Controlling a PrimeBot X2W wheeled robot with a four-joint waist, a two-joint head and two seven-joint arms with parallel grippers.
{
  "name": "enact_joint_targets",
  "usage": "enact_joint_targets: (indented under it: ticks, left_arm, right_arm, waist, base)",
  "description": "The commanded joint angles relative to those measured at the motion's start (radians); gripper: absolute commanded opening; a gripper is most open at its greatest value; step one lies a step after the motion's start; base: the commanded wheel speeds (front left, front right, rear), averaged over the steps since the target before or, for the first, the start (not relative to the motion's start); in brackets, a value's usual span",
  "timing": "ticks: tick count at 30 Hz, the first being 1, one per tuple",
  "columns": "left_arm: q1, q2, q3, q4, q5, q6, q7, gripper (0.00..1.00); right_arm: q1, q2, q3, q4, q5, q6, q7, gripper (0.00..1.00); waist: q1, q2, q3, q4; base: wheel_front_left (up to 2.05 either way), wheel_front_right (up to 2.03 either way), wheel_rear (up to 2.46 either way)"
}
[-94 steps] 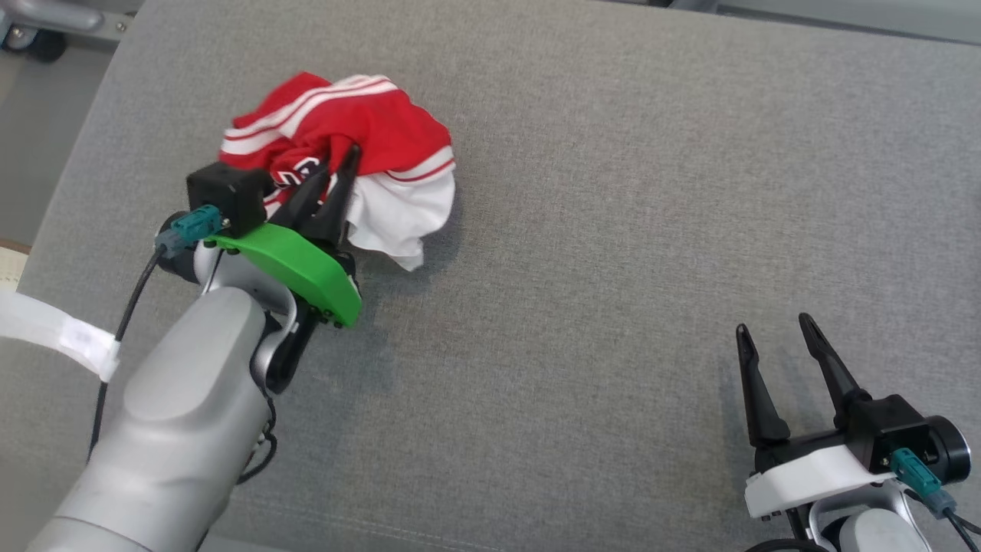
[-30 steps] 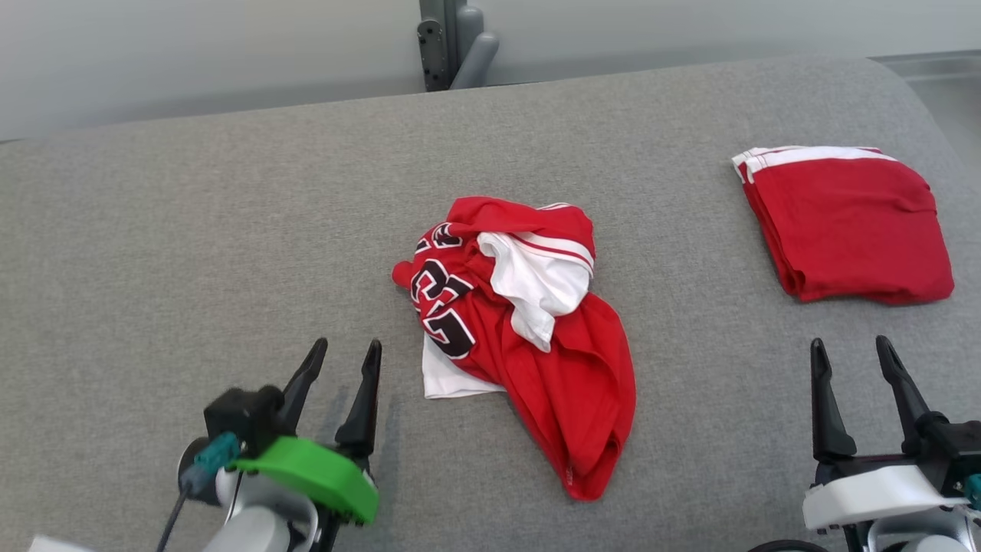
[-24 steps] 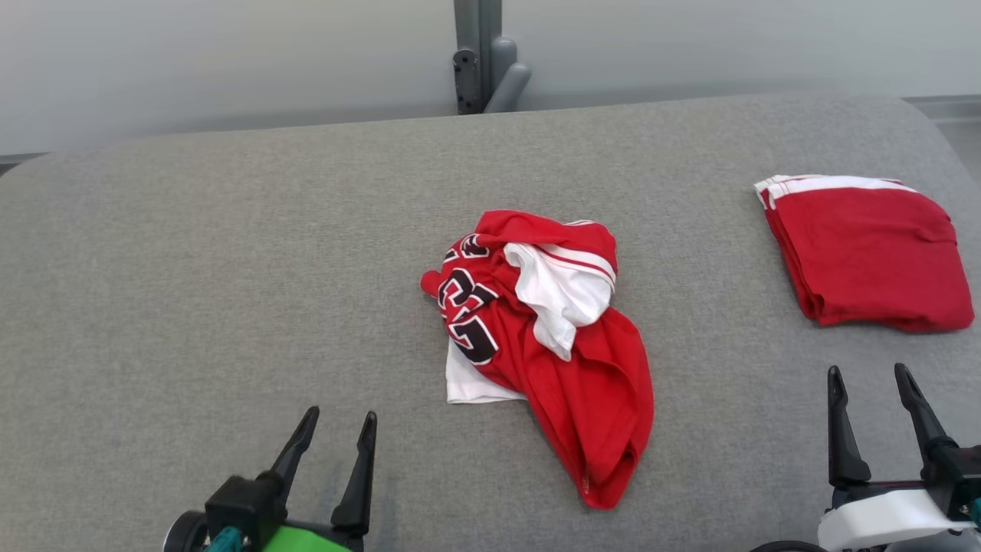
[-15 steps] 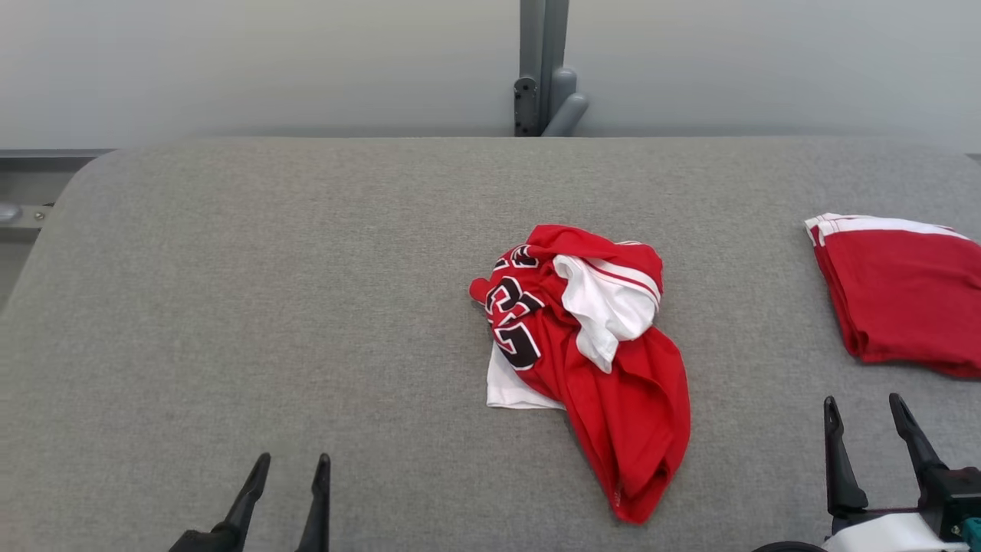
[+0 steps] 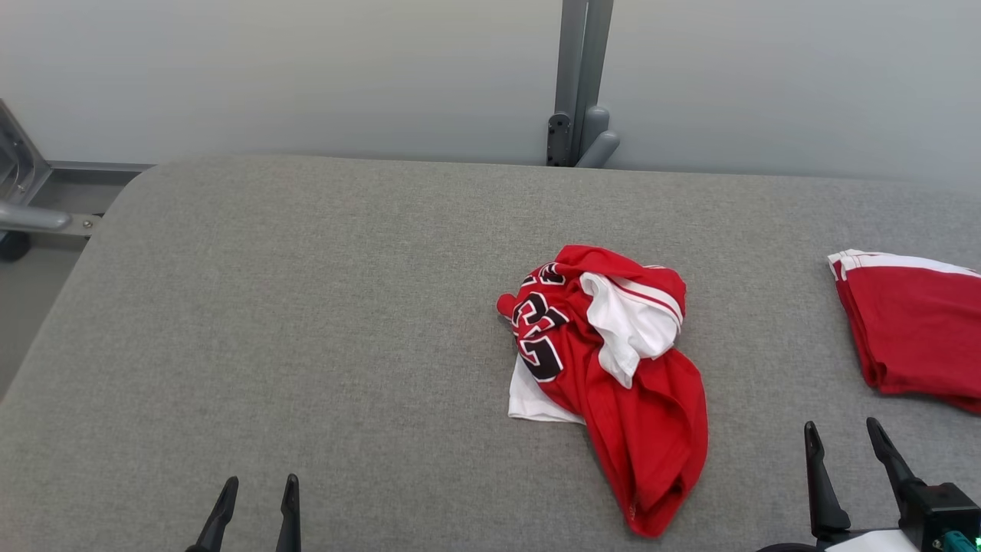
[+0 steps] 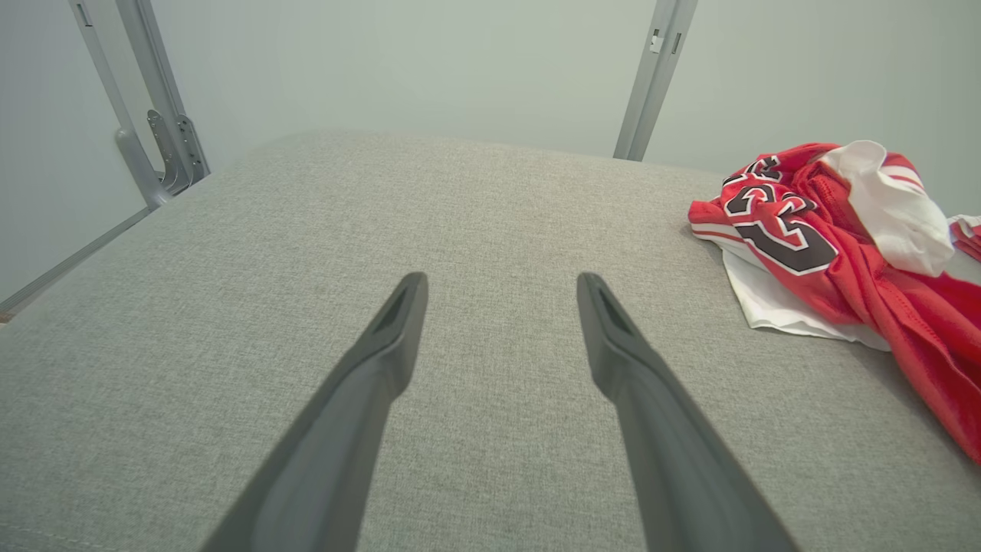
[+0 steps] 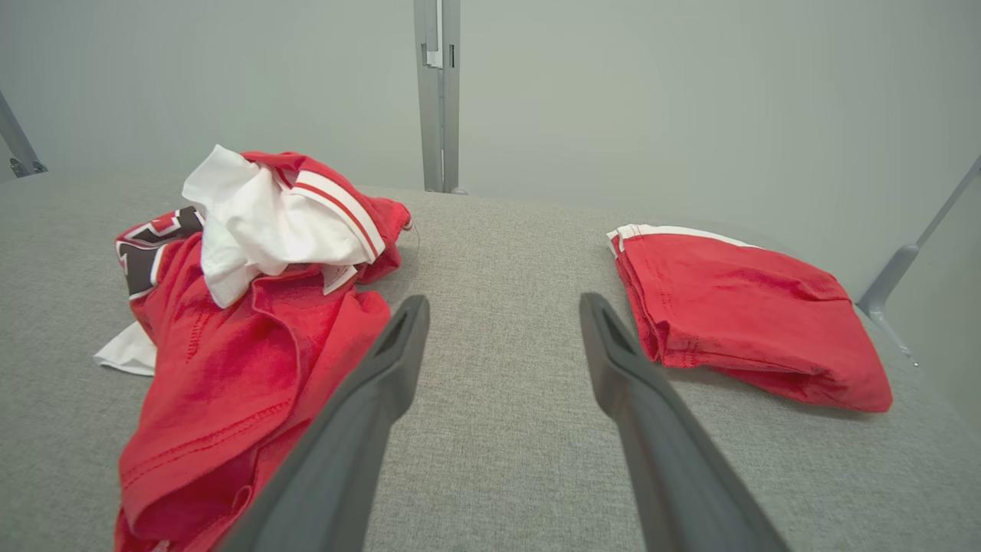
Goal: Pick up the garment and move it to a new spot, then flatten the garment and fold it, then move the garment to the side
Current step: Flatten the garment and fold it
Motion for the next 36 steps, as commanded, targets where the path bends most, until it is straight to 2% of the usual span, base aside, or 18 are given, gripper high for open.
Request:
enact_joint_targets:
  ticks: [1,11,17,21,26,29,31,36]
  left_arm:
    - [0.002,-0.008,0.01,0.005,0.012,-0.013,0.0,1.0]
    - [-0.006,-0.037,0.038,0.014,0.035,-0.029,0.0,1.0]
    - [-0.047,-0.054,-0.006,0.012,0.025,-0.033,0.0,1.0]
    - [-0.116,-0.063,-0.102,0.013,0.0,-0.034,0.0,1.0]
    - [-0.235,-0.066,-0.307,0.033,-0.038,-0.034,0.006,1.0]
    - [-0.317,-0.069,-0.416,0.045,-0.073,-0.032,0.048,1.0]
    - [-0.353,-0.07,-0.462,0.052,-0.131,-0.032,0.104,1.0]
    - [-0.438,-0.071,-0.59,0.048,-0.377,-0.018,0.278,1.0]
  right_arm:
    - [0.006,-0.003,0.004,0.003,0.009,-0.001,-0.002,1.0]
    - [0.0,-0.003,0.008,-0.005,0.0,-0.001,-0.002,1.0]
    - [-0.018,-0.003,0.018,-0.017,-0.006,-0.001,-0.002,1.0]
    - [-0.03,-0.003,0.027,-0.025,-0.007,-0.001,-0.002,1.0]
    - [-0.049,-0.003,0.041,-0.035,-0.005,-0.001,-0.002,1.0]
    - [-0.066,-0.003,0.036,-0.042,-0.004,-0.001,-0.002,1.0]
    - [-0.074,-0.003,0.034,-0.047,-0.003,-0.001,-0.002,1.0]
    - [-0.108,-0.003,0.032,-0.054,0.015,-0.001,-0.002,1.0]
  waist:
    - [0.0001,0.0001,0.0,-0.002]
    - [0.0001,0.0001,0.005,-0.018]
    - [0.0001,0.0001,0.025,-0.043]
    - [0.0001,0.0001,0.052,-0.072]
    - [0.0001,0.0001,0.097,-0.123]
    - [0.0001,0.0001,0.13,-0.155]
    - [0.0001,0.0001,0.152,-0.176]
    - [0.0001,0.0001,0.203,-0.23]
  base:
    - [0.0,0.0,0.0]
    - [0.0,0.0,0.0]
    - [0.0,0.0,0.0]
    - [0.0,0.0,0.0]
    - [0.0,0.0,0.0]
    - [0.0,0.0,0.0]
    - [0.0,0.0,0.0]
    - [0.0,0.0,0.0]
